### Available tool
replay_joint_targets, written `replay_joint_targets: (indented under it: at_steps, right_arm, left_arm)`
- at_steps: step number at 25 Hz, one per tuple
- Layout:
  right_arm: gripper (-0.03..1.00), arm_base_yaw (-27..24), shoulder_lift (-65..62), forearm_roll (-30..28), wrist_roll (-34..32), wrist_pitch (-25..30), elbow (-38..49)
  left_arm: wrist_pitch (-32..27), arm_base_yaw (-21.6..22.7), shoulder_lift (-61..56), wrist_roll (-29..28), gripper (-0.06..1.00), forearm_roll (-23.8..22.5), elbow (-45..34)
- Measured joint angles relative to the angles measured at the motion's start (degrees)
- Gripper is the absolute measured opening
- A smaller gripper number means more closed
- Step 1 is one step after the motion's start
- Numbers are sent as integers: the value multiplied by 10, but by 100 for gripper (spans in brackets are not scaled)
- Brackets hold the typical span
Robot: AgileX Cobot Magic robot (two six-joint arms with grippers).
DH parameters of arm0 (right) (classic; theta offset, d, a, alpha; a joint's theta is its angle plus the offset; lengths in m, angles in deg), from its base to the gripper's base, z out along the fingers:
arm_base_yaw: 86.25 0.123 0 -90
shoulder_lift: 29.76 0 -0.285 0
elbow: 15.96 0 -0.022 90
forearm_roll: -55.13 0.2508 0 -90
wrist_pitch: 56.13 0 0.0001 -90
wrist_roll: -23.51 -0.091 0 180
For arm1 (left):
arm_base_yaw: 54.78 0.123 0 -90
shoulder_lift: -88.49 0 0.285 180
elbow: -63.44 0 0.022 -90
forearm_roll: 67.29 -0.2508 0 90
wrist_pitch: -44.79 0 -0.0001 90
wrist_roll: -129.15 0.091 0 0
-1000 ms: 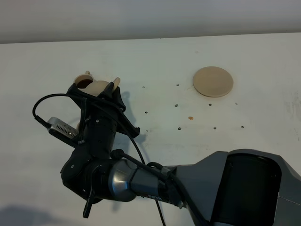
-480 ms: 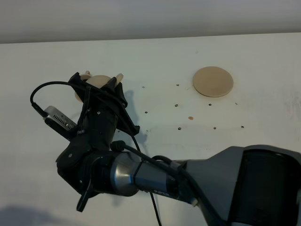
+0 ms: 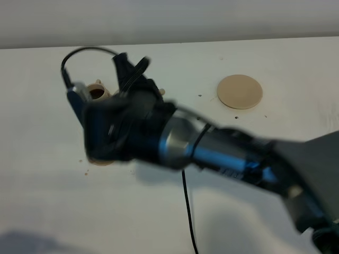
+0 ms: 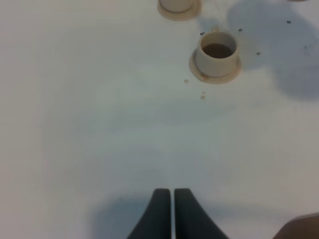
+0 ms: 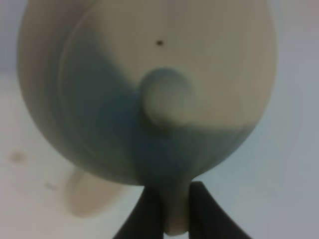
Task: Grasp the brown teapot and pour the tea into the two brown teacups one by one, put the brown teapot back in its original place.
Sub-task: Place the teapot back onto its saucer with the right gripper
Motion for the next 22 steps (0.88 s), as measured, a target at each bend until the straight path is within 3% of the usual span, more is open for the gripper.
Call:
replay_joint_targets:
  at_steps: [5, 11, 22]
  right_arm:
    - [11, -32, -7, 152, 68, -11, -40]
    - [11, -38, 5, 231, 72, -21, -45]
    - [11, -45, 11, 248, 75, -19, -45]
  left_arm:
    - [0, 0, 0, 0, -2, 0, 0]
    - [0, 0, 0, 0, -2, 0, 0]
    - [0, 0, 0, -1, -2, 0, 0]
